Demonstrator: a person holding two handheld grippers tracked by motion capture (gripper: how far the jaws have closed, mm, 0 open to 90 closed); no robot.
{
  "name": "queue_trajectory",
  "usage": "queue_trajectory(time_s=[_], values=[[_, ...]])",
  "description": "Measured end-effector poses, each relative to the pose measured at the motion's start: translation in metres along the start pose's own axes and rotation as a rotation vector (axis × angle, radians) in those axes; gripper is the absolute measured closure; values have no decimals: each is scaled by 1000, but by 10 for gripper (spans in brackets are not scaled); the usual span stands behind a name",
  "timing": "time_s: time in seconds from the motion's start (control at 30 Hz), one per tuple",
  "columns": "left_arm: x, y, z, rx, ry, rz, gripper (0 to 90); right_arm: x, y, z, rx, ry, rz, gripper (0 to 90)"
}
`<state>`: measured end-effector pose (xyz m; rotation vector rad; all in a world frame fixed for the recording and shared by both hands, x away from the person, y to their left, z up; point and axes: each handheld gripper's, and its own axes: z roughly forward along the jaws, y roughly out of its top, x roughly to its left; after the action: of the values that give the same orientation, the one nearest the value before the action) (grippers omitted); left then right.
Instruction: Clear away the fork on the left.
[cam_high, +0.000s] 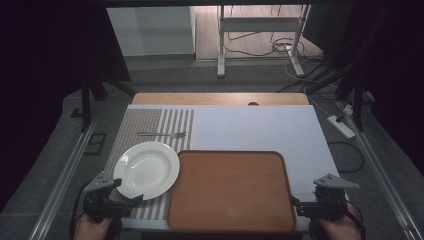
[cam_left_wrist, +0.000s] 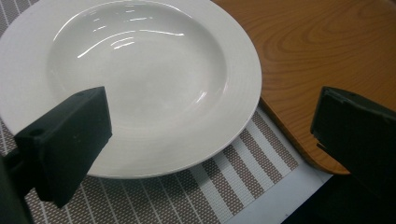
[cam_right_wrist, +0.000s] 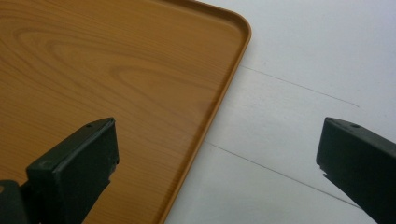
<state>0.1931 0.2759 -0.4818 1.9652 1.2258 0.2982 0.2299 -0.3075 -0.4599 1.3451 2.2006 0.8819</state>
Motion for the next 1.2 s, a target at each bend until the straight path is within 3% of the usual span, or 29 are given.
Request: queue_trajectory(time_s=[0.8,1.03,1.2], values=[[3,2,2,22,-39,-3,0,-1,0,1,12,23,4,0],[1,3,3,35,-2,44,0,0,0,1,19,24,-2,0],[3,7,4,19,-17,56,0,1,0,3,25,22,-6,0]])
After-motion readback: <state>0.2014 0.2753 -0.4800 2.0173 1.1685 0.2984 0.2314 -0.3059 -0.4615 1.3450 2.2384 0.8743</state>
